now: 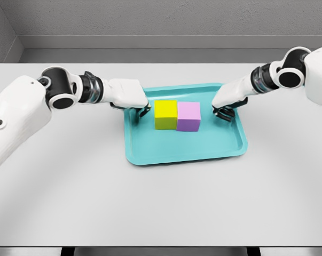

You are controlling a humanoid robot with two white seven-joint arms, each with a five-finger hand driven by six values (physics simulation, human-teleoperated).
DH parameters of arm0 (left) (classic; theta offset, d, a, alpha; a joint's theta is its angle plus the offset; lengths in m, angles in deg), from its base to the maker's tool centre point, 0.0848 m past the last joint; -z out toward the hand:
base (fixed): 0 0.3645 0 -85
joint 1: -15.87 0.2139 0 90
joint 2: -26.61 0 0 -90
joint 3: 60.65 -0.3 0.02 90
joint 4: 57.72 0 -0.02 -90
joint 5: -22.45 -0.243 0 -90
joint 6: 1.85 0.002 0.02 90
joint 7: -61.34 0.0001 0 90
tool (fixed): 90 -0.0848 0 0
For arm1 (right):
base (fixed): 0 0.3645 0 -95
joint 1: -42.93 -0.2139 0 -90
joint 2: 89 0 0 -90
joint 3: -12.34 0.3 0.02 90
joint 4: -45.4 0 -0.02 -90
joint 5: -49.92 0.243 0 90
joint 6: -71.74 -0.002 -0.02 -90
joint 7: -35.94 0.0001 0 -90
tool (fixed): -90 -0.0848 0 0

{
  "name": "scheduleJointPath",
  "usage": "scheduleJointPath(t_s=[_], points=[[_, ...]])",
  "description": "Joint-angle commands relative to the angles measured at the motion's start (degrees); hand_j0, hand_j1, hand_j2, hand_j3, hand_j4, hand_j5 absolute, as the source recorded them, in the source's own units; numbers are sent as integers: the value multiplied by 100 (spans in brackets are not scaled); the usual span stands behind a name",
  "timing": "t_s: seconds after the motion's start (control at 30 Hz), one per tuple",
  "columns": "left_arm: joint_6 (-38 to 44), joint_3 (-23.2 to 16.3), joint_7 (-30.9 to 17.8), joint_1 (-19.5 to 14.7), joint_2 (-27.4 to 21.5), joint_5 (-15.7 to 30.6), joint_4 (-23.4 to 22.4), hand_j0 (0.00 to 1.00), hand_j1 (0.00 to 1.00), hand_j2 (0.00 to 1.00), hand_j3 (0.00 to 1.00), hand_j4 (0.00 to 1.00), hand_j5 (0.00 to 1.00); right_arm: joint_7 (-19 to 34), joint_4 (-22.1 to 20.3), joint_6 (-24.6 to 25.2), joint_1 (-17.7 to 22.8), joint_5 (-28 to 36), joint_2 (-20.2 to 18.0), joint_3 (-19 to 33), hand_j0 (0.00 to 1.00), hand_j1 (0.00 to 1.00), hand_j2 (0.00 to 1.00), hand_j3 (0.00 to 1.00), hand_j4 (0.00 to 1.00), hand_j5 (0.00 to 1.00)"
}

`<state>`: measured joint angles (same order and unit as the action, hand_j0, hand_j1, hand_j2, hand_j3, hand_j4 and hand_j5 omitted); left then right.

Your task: Push two cubes

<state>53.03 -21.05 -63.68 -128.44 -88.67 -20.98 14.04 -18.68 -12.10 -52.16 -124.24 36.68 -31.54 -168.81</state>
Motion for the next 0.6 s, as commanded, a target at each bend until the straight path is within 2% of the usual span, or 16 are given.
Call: scheduleJointPath(t_s=[0.0, 0.17, 0.27, 0.3, 0.33, 0.37, 0.4, 0.47, 0.5, 0.53, 0.57], points=[[12, 4, 2, 0, -144, 273, 181, 43, 43, 43, 43, 43, 43, -38, -437, -11, -9, -117, -156, -306, 13, 13, 13, 13, 13, 13], [12, 30, 2, -44, -513, 458, 225, 43, 43, 43, 43, 43, 43, -38, -1131, -55, -79, -108, -534, -341, 14, 14, 14, 14, 14, 14], [12, 65, 2, -141, -1462, 1038, 700, 46, 46, 46, 46, 46, 46, -38, -1307, -110, -105, -99, -666, -324, 14, 14, 14, 14, 14, 14], [12, 214, 2, -123, -1743, 1169, 840, 56, 56, 56, 56, 56, 56, -38, -1307, -110, -185, -99, -789, -289, 14, 14, 14, 14, 14, 14], [12, 549, 2, -35, -2059, 1486, 998, 96, 96, 96, 96, 96, 96, -38, -1290, -110, -193, -99, -1052, -17, 14, 14, 14, 14, 14, 14], [12, 601, 2, 35, -2437, 1811, 1130, 100, 100, 100, 100, 100, 100, -38, -1263, -110, -167, -90, -1307, 343, 14, 14, 14, 14, 14, 14], [12, 619, 2, 149, -2614, 1917, 1130, 100, 100, 100, 100, 100, 100, -38, -1246, -110, -132, -90, -1509, 572, 14, 14, 14, 14, 14, 14], [12, 760, 2, 263, -2623, 2215, 1122, 100, 100, 100, 100, 100, 100, -38, -1070, -110, -70, -81, -1791, 889, 17, 17, 17, 17, 17, 17], [12, 760, 2, 290, -2605, 2268, 1122, 100, 100, 100, 100, 100, 100, -38, -842, -110, -62, -55, -1844, 986, 22, 22, 22, 22, 22, 22], [12, 760, 2, 343, -2552, 2277, 1122, 100, 100, 100, 100, 100, 100, -38, -526, -110, -53, -46, -1835, 1100, 48, 48, 48, 48, 48, 48], [12, 768, 2, 422, -2544, 2277, 1131, 100, 100, 100, 100, 100, 100, -153, -191, -110, -53, -46, -1782, 1135, 100, 100, 100, 100, 100, 100]])
